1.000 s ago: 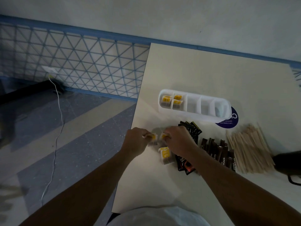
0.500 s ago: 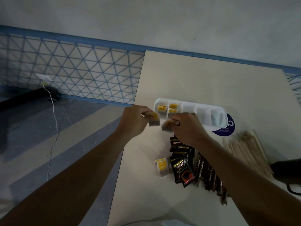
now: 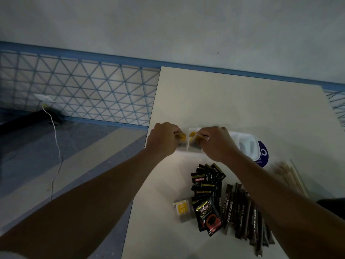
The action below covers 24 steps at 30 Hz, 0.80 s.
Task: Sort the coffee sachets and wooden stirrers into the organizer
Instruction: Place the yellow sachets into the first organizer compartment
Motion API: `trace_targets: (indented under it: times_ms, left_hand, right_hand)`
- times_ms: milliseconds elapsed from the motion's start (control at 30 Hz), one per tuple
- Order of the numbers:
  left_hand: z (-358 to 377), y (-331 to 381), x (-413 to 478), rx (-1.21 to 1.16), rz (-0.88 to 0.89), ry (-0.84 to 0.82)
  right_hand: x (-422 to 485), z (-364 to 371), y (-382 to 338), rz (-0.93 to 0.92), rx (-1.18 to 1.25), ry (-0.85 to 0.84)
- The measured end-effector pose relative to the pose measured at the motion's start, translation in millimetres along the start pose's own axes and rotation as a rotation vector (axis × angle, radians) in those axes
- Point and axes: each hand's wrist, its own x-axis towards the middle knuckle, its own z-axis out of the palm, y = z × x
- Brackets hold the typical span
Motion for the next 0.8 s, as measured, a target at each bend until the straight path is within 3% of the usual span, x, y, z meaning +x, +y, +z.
trace_targets:
  times_ms: [200,800]
  left_hand:
    - [10.3,3.7,4.3,0.1,-0.014,-0.025]
    - [19.1,2.1,6.7,0.219,0.012,-0.032]
  right_hand:
    - [9.5,8.3,-0.9,0.047,-0.126,-0.12]
    - [18.9,8.6,6.6,-0.004,-0.355,-0.113]
